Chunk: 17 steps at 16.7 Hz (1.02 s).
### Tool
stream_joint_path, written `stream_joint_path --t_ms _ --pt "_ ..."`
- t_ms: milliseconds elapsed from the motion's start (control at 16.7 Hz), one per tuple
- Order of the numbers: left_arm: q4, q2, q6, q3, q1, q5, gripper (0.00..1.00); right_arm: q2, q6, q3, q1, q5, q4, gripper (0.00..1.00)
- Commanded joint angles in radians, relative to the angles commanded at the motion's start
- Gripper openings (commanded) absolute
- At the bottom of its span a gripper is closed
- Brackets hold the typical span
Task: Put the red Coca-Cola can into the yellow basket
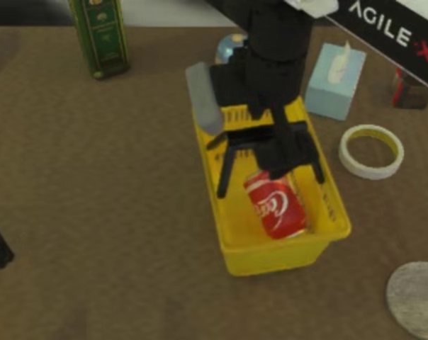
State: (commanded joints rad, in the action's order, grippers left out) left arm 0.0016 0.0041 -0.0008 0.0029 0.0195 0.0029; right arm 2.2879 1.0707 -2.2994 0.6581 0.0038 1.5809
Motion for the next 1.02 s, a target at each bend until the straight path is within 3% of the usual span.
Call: stream_joint_path --t_ms 960,1020 --pt "-0.002 -0.004 0.001 -0.003 0.0 -0.003 1.0 -0.022 0.001 0.119 0.002 0.0 -0.096 1.0" --pt "-0.002 -0.004 0.001 -0.003 0.0 -0.003 1.0 -0.022 0.001 0.119 0.002 0.0 -0.096 0.92"
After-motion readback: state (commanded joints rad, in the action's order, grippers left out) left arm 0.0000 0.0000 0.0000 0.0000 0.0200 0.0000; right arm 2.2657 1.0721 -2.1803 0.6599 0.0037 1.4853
